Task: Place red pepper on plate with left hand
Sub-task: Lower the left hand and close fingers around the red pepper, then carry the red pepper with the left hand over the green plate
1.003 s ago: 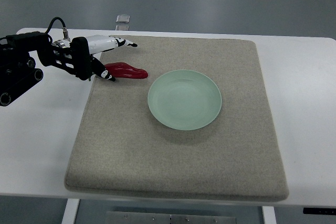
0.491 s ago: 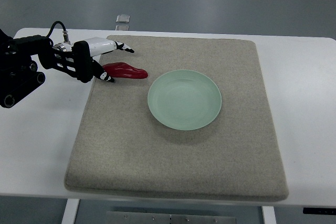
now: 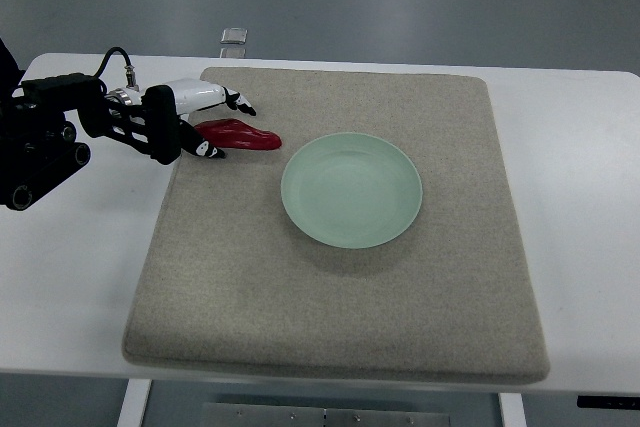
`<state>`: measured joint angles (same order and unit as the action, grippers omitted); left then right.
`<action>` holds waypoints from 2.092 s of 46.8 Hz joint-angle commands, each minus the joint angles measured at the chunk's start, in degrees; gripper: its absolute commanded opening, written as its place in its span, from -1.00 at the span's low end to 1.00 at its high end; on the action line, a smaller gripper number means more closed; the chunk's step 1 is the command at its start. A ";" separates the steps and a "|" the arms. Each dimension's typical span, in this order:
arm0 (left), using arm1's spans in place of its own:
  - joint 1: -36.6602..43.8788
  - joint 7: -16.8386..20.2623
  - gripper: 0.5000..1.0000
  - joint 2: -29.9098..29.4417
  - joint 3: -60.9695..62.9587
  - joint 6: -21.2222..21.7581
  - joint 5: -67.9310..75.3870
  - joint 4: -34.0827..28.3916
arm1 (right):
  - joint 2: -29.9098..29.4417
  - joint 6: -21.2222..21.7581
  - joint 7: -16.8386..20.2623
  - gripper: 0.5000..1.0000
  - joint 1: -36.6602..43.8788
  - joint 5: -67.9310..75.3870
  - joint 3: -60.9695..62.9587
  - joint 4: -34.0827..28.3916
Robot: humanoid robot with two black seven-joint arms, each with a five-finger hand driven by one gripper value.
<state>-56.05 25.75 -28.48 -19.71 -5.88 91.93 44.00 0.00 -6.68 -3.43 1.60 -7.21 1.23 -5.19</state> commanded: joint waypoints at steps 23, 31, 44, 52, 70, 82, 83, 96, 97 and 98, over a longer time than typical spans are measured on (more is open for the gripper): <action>-0.03 0.01 -0.12 0.44 0.11 0.00 0.00 -0.05 | 0.00 0.00 0.00 0.71 -0.02 0.00 0.00 0.00; -0.03 0.01 -0.15 0.53 0.20 0.00 -0.08 -0.84 | 0.00 0.00 0.00 0.71 -0.02 0.00 0.00 0.00; -0.03 0.01 -0.36 0.53 0.64 0.00 -0.08 -1.20 | 0.00 0.00 0.00 0.71 -0.02 0.00 0.00 0.00; -0.03 0.01 -0.82 0.53 0.64 0.08 -0.17 -1.20 | 0.00 0.00 0.00 0.71 0.07 0.00 0.00 0.00; -0.20 0.01 -1.00 0.79 -0.15 3.95 -0.96 -0.32 | 0.00 0.00 0.00 0.71 -0.02 0.00 0.00 0.00; -1.69 0.01 -1.00 0.79 -1.47 3.95 -1.23 4.69 | 0.00 0.00 0.00 0.71 0.07 0.00 0.00 0.00; -1.78 0.01 -1.00 0.79 -1.47 3.86 -1.14 5.04 | 0.00 0.00 0.00 0.71 0.07 0.00 0.00 0.00; -4.95 0.09 -1.00 1.41 -1.21 2.37 -0.70 10.49 | 0.00 0.00 0.00 0.71 -0.02 0.00 0.00 0.00; -5.12 0.09 -1.00 1.93 -1.03 2.19 -0.70 10.84 | 0.00 0.00 0.00 0.71 0.07 0.00 0.00 0.00; -5.21 0.09 -1.00 2.37 -1.03 2.02 -0.61 10.93 | 0.00 0.00 0.00 0.71 -0.02 0.00 0.00 0.00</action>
<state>-60.72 25.83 -27.24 -21.10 -3.40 91.18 54.03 0.00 -6.68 -3.44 1.62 -7.21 1.23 -5.19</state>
